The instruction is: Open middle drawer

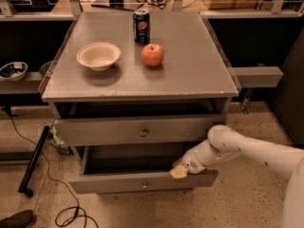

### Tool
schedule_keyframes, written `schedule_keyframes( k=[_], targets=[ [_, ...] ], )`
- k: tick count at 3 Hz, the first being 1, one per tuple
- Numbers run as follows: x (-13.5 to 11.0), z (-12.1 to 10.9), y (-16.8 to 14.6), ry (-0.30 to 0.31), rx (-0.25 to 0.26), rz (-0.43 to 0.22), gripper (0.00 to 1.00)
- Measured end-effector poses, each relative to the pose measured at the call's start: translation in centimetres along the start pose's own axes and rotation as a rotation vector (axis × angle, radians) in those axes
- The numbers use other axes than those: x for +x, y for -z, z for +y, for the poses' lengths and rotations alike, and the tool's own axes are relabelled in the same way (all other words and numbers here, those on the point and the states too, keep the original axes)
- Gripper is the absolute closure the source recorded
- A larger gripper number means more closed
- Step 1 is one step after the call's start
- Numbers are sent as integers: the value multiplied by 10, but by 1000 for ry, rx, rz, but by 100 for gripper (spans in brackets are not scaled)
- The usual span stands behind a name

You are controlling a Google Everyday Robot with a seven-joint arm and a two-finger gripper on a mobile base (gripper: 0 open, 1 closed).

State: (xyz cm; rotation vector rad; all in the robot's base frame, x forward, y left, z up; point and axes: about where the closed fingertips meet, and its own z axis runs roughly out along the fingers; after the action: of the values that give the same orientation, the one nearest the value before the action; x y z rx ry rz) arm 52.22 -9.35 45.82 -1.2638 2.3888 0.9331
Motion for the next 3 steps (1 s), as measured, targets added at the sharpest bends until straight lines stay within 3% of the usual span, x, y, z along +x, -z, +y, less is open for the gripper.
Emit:
schedule_keyframes(
  k=[3],
  targets=[
    [-8, -12, 4, 3, 2, -7, 100]
  ],
)
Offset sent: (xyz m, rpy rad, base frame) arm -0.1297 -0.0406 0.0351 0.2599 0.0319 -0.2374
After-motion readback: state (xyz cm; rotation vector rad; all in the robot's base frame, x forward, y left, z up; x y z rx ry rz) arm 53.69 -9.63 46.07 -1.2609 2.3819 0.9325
